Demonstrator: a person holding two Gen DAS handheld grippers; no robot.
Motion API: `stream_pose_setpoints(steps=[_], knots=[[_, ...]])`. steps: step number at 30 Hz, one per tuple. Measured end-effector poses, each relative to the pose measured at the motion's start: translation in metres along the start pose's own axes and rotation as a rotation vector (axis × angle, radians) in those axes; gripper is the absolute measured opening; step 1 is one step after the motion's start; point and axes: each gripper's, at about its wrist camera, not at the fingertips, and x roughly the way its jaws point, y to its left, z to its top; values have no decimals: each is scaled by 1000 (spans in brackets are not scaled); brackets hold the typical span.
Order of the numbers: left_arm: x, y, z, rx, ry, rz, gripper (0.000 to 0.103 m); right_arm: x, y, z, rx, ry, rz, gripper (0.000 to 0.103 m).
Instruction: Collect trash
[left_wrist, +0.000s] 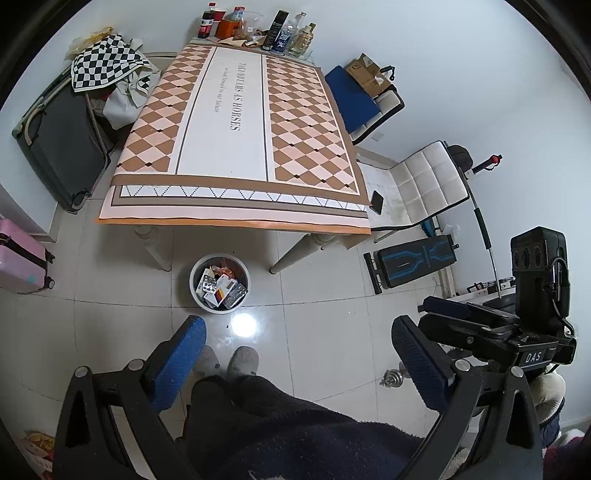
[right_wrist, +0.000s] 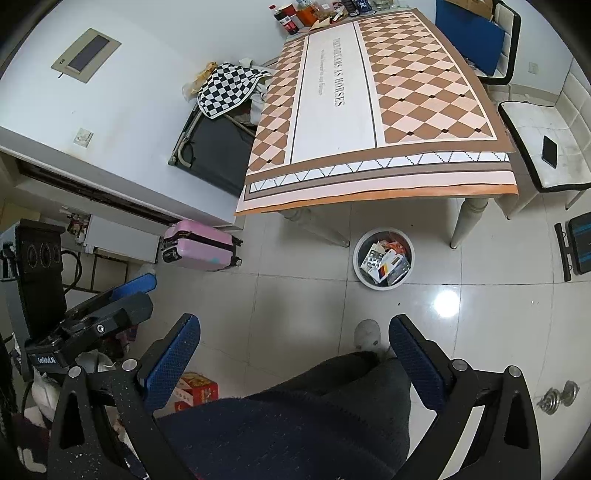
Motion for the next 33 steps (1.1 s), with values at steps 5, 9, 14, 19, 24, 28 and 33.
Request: stream_pose_setpoints(steps=[5,9,14,19,24,28,33], knots=[[0,-2,0,5,7,-4,103,0,1,0,-1,-2,-1,103],[-1,-3,0,14,10,-9,103,-3,3,-1,-9,-2,-4,103],[-2,-5,1,22,11,-16,103,-6,4,-1,-17,0,-12,103],[-2,-8,1,28,12,-25,103,-9,5,-1,-19,-1,-15,103],[-1,-9,2,31,15,-34,103,-13,6,-1,-19,-1,-13,103],[-1,-9,3,33,18,-38,103,-14,6,-1,-19,-2,-14,103],[-1,-10,4,33,18,-38,103,-17,5,0,-21,-2,-11,103]])
